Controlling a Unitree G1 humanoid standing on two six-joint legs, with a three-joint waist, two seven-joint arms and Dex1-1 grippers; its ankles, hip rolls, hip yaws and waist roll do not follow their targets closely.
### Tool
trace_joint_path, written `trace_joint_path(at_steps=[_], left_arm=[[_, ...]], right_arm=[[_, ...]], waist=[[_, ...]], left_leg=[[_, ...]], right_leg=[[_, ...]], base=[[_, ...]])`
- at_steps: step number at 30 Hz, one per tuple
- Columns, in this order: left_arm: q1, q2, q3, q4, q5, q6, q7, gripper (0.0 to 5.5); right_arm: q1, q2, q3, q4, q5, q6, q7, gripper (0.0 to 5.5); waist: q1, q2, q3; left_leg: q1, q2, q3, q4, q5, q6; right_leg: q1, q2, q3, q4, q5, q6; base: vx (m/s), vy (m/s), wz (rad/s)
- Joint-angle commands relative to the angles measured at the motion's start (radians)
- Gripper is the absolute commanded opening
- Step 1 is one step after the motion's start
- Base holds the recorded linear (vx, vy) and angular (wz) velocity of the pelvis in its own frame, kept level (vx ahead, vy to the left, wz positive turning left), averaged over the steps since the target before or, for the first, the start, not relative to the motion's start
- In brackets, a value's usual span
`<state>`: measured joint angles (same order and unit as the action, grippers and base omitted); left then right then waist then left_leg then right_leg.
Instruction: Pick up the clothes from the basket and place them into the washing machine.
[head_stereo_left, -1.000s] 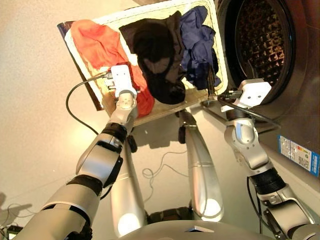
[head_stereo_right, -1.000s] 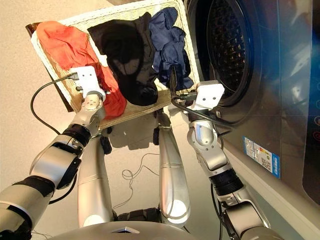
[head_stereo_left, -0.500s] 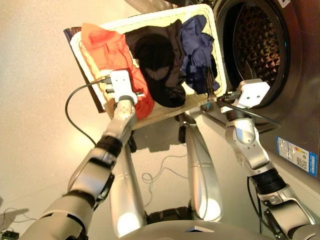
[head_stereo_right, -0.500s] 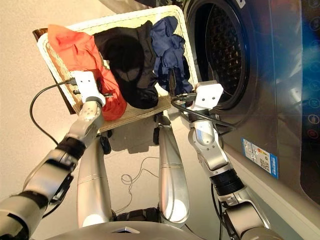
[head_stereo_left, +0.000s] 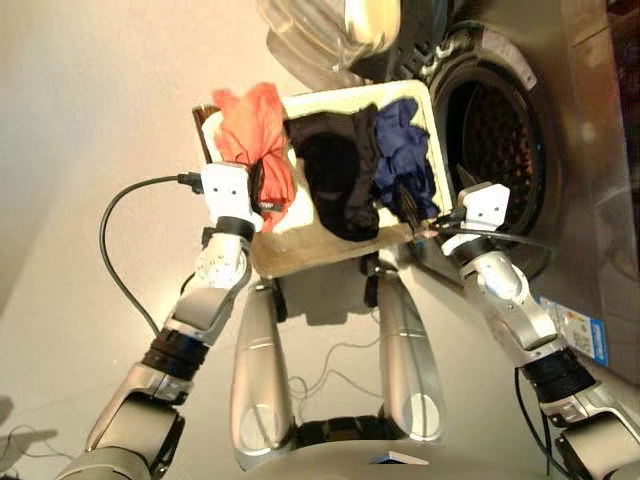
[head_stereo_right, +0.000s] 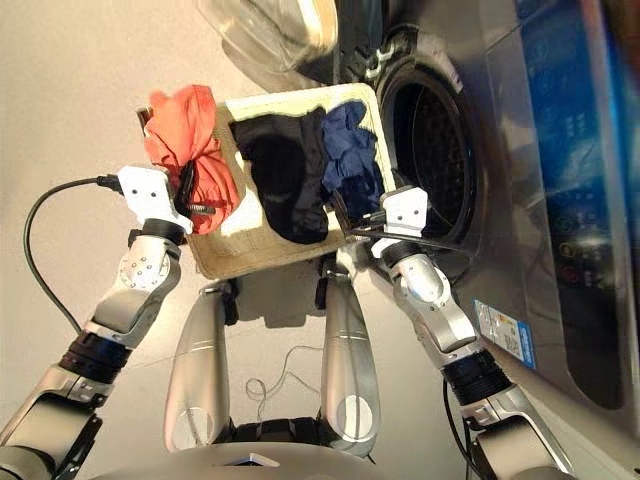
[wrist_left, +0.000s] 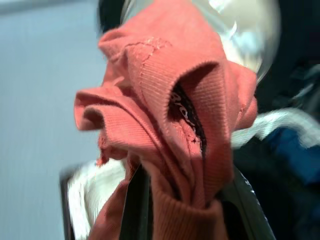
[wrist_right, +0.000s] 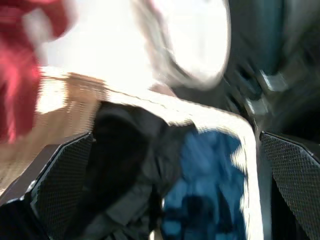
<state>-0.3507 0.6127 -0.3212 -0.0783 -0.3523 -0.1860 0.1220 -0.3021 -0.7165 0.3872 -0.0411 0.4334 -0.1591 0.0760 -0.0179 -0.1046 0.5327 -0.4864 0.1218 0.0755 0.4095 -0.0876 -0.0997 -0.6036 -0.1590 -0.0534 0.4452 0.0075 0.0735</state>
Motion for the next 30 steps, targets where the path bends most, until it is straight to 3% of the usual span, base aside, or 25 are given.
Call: trace_joint_path(at_steps=[1,3,4,7,16,21,25,30], left_arm=[[-0.047,0.097,-0.045,-0.226,-0.078,-0.109,-0.13,0.0],[-0.07,0.13,-0.071,-0.26,-0.112,-0.106,-0.161,0.0],[-0.111,0.171,-0.13,-0.308,-0.179,-0.102,-0.222,0.0],[-0.176,0.179,-0.188,-0.336,-0.216,-0.094,-0.245,0.0],[-0.22,0.141,-0.258,-0.349,-0.303,-0.068,-0.303,0.0],[-0.218,0.103,-0.282,-0.325,-0.307,-0.059,-0.315,0.0],[-0.237,0.099,-0.29,-0.321,-0.284,-0.065,-0.311,0.0],[-0.231,0.071,-0.302,-0.317,-0.273,-0.061,-0.315,0.0]], right_arm=[[-0.066,-0.133,0.02,-0.157,0.075,-0.021,0.124,5.5],[-0.09,-0.163,0.046,-0.168,0.088,-0.019,0.136,5.5],[-0.16,-0.221,0.107,-0.176,0.084,-0.008,0.179,5.5],[-0.248,-0.215,0.151,-0.153,0.051,-0.004,0.148,5.5],[-0.271,-0.128,0.166,-0.157,0.025,-0.001,0.136,5.5],[-0.291,-0.06,0.171,-0.134,0.009,-0.001,0.119,5.5],[-0.32,-0.004,0.181,-0.079,-0.034,0.004,0.095,5.5],[-0.313,0.031,0.187,-0.062,-0.044,0.011,0.101,5.5]], waist=[[0.017,0.041,-0.013],[0.019,0.044,-0.013],[0.026,0.049,-0.016],[0.027,0.058,-0.035],[0.03,0.068,-0.156],[0.026,0.076,-0.222],[0.032,0.077,-0.251],[0.035,0.078,-0.271]], left_leg=[[0.037,-0.028,-0.018,-0.037,0.036,0.031],[0.054,-0.031,-0.019,-0.047,0.043,0.032],[0.084,-0.035,-0.023,-0.054,0.04,0.031],[0.122,-0.044,-0.023,-0.11,0.063,0.03],[0.278,-0.068,-0.013,-0.346,0.136,0.031],[0.344,-0.083,0.011,-0.464,0.174,0.027],[0.366,-0.084,0.024,-0.483,0.176,0.024],[0.38,-0.088,0.022,-0.482,0.168,0.028]], right_leg=[[0.14,-0.014,-0.014,-0.012,-0.056,0.071],[0.159,-0.016,-0.02,-0.023,-0.049,0.072],[0.195,-0.02,-0.021,-0.036,-0.05,0.075],[0.233,-0.024,-0.03,-0.092,-0.024,0.077],[0.374,-0.033,-0.047,-0.297,0.041,0.094],[0.419,-0.045,-0.057,-0.391,0.081,0.108],[0.438,-0.056,-0.052,-0.414,0.096,0.118],[0.456,-0.064,-0.051,-0.431,0.1,0.12]], base=[[0.0,0.0,0.0],[0.0,0.0,0.0],[0.0,0.0,0.0],[0.018,0.006,0.052],[0.091,0.013,0.051],[0.089,0.037,0.04],[0.014,0.007,0.002],[0.0,0.0,0.0]])
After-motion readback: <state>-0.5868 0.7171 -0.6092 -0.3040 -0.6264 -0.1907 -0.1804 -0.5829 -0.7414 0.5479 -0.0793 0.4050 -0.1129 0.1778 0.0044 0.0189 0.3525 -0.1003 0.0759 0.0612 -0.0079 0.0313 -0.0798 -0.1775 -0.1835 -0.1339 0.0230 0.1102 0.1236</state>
